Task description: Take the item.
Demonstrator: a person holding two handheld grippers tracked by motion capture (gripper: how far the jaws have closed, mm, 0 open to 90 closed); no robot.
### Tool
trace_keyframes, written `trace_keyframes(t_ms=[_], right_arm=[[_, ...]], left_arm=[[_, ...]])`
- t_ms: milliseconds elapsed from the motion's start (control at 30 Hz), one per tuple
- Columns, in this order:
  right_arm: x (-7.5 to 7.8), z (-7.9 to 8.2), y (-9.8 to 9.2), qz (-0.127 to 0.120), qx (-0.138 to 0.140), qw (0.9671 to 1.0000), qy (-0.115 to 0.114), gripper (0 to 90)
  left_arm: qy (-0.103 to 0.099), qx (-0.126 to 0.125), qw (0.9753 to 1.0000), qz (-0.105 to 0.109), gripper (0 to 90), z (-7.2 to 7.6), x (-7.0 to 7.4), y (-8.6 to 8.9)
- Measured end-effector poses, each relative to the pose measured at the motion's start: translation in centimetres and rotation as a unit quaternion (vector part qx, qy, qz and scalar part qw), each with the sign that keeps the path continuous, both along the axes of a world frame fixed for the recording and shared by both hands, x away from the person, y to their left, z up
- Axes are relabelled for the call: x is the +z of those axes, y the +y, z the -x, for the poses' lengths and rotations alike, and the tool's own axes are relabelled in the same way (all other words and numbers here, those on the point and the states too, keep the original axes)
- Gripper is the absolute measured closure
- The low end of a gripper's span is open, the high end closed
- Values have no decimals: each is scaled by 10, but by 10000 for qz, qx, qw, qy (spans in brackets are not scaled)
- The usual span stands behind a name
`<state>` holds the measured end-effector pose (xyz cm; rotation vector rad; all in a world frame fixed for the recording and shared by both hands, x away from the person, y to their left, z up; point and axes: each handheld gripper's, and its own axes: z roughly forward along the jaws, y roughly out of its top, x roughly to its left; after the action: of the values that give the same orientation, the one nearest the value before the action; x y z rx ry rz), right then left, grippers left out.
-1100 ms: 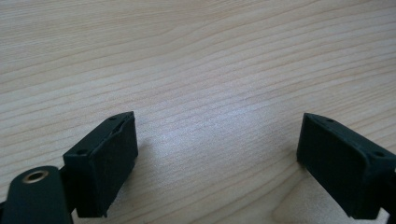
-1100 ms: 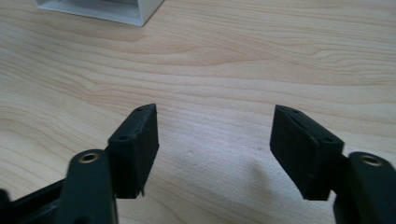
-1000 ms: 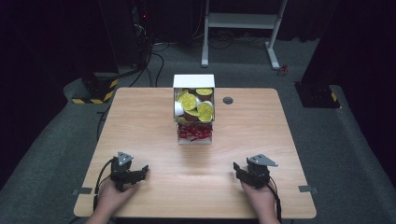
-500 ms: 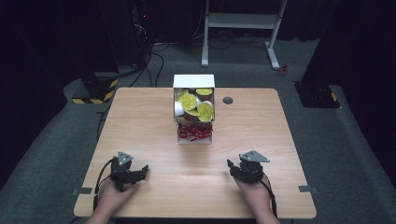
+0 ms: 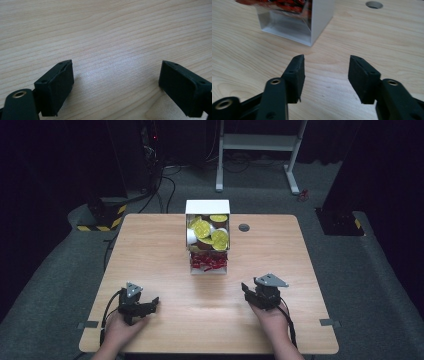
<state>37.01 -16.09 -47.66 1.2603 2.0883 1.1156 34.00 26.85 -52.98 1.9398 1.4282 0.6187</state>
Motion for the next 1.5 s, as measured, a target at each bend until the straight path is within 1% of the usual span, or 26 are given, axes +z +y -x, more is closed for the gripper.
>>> trace_keyframes(t_ms=[33, 100, 167, 233, 333, 367, 433, 533, 567, 633, 733, 833, 933, 1000, 1067, 1167, 1300, 1400, 1467, 1500], right_arm=[[1, -1, 1, -5, 60, 10000, -57, 509], [4, -2, 4, -17, 96, 9999, -90, 512], [6, -4, 7, 43, 147, 9998, -135, 512], [8, -6, 11, 37, 138, 9998, -114, 511], [10, -10, 13, 80, 185, 9996, -205, 510], [11, -10, 15, 45, 154, 9997, -174, 511], [13, -13, 17, 50, 173, 9997, -187, 509], [16, -15, 19, 55, 173, 9996, -239, 516], [17, -15, 20, 77, 184, 9993, -304, 521], [19, -17, 22, 99, 222, 9991, -347, 531], [23, -20, 25, 51, 229, 9992, -329, 538], [25, -24, 28, 29, 204, 9991, -362, 539], [28, -28, 32, 25, 250, 9990, -379, 543], [30, -30, 34, -25, 233, 9992, -316, 547], [32, -34, 36, -18, 291, 9990, -334, 555], [34, -37, 40, -61, 283, 9990, -340, 557], [36, -42, 45, -50, 304, 9989, -341, 565], [37, -47, 48, -6, 305, 9989, -355, 554], [38, -49, 49, -37, 298, 9989, -350, 555], [38, -50, 50, -32, 305, 9988, -384, 556]], left_arm=[[0, 0, 10000, 0, 131, 0, 0, 0], [0, 0, 10000, 0, 131, 0, 0, 0], [0, 1, 10000, 0, 131, 0, 0, 0], [0, 0, 10000, -2, 131, 0, 0, 0], [-1, 2, 10000, -1, 131, 0, 0, 0], [-1, 2, 10000, 0, 131, 0, 0, 0], [-1, 2, 10000, -1, 131, 0, 0, 0], [0, 1, 10000, -2, 131, 0, 0, 0], [0, 0, 10000, -3, 131, 0, 0, 0], [0, 0, 10000, -3, 131, 0, 0, 0], [-1, 1, 10000, -2, 131, 0, 0, 0], [0, -1, 10000, -3, 131, 0, 0, 0], [0, -1, 10000, -2, 131, 0, 0, 0], [0, 0, 10000, -2, 131, 0, 0, 0], [-1, -1, 10000, -1, 131, 0, 0, 0], [-2, -2, 10000, -1, 131, 0, 0, 0], [-1, -5, 10000, -2, 132, 0, 0, 0], [0, -5, 10000, 0, 132, 0, 0, 0], [-1, -5, 10000, -1, 132, 0, 0, 0], [0, -5, 10000, -1, 132, 0, 0, 0]])
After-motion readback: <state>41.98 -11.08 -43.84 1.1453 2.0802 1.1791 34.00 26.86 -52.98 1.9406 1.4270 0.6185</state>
